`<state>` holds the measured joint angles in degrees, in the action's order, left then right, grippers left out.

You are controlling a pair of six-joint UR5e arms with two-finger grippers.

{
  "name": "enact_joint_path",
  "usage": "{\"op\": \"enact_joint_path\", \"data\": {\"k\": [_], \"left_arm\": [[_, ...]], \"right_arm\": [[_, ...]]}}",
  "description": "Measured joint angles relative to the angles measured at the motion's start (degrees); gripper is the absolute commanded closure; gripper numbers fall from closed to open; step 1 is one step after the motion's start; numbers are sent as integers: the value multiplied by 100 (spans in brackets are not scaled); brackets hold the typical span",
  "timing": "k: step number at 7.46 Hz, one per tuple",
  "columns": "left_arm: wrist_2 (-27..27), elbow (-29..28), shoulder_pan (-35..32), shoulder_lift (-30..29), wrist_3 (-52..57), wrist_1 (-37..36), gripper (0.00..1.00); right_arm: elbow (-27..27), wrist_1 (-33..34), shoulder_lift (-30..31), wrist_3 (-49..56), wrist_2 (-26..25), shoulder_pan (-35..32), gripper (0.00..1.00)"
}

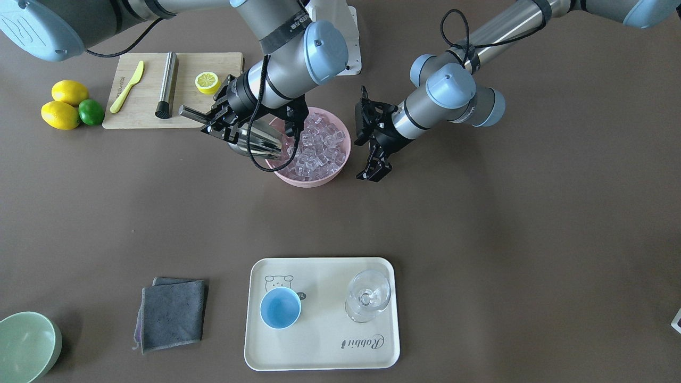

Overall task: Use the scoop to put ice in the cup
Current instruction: 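Drag the scoop through the ice cubes with the right gripper to fill it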

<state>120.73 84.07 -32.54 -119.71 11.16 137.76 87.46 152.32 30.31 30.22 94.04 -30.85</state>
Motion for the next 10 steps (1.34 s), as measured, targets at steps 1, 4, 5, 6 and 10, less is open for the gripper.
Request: {"op": "enact_joint_path", "data": {"k": [1,4,5,6,10], "left_arm": [[0,-3,1,0,0,-2,2],[3,-5,2,1,-3,-3,2],[3,-5,2,1,-5,-3,2],[3,-5,0,1,-4,-3,2],[-1,-10,2,1,-5,-3,2]], "right_arm": [[-28,-14,-27,-89,19,4,100],[-15,-113,25,-243,-3,173,100],[2,-120,47,-294,-17,239,100],[7,-128,53,-318,-21,266,100],[173,-685,252,-392,120,281,100]]}}
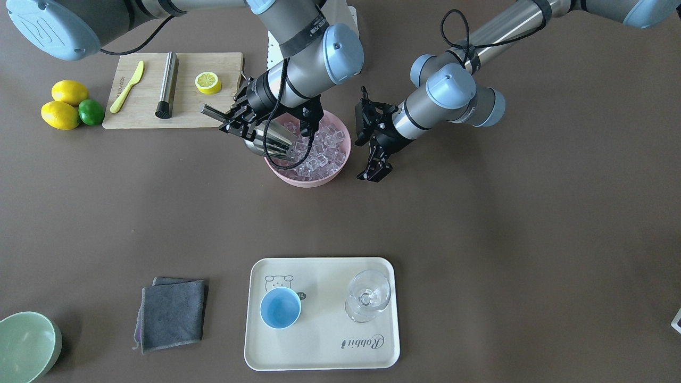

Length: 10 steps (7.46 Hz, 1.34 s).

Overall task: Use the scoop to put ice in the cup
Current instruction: 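Drag the scoop through the ice cubes with the right gripper to fill it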

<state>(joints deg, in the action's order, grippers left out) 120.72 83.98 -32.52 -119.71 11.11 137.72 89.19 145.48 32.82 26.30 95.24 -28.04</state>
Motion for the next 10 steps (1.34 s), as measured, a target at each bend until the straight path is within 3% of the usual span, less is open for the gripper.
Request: {"op": "enact_joint_path", "data": {"k": [6,10], "left_arm": [[-5,-11,0,0,0,0,2],[-10,-29,0,0,1,-17,2]], "right_arm": [[1268,-903,1179,-720,171,0,100],[1429,-1435,1460,-1190,267,0,100]]}}
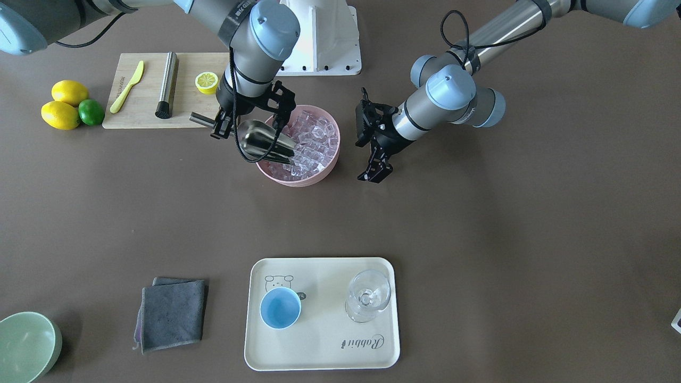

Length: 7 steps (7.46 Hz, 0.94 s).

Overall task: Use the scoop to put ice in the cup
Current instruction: 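Drag the scoop through the ice cubes with the right gripper to fill it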

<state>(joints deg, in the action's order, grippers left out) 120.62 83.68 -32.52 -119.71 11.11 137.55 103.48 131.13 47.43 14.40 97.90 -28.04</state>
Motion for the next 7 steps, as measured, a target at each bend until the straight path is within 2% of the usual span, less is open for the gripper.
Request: {"op": "enact_joint_path", "data": {"k": [7], "left_arm": [[-3,-1,0,-1,5,-9,2]], "right_arm": [[174,-1347,386,-1221,327,0,100]]}}
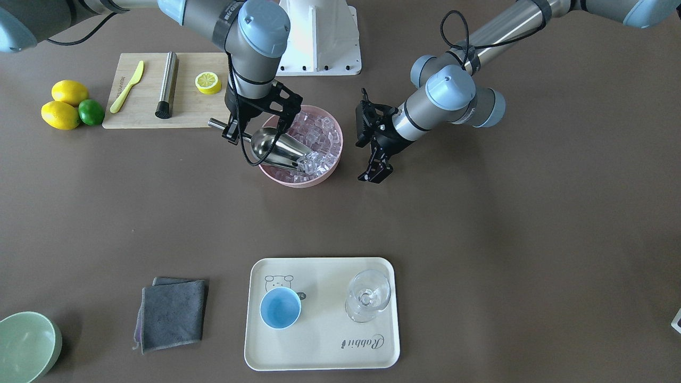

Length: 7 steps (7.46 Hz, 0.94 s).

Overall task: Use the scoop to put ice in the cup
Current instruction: 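Drag the scoop through the ice cubes with the right gripper to fill it, then lift the filled scoop up out of the pink bowl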

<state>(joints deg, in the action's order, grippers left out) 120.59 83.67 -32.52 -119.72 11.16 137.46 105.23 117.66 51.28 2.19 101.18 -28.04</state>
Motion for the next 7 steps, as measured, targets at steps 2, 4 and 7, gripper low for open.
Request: {"op": "enact_joint_path", "data": {"k": [2,4,7], "left_arm": [[0,0,0,1,0,0,2],[0,-5,0,1,0,-11,2],[0,-2,0,1,15,-72,2]], "right_arm": [[125,-255,153,-176,20,0,100],[247,-451,295,-288,15,0,100],[281,-754,414,-492,14,0,100]]}}
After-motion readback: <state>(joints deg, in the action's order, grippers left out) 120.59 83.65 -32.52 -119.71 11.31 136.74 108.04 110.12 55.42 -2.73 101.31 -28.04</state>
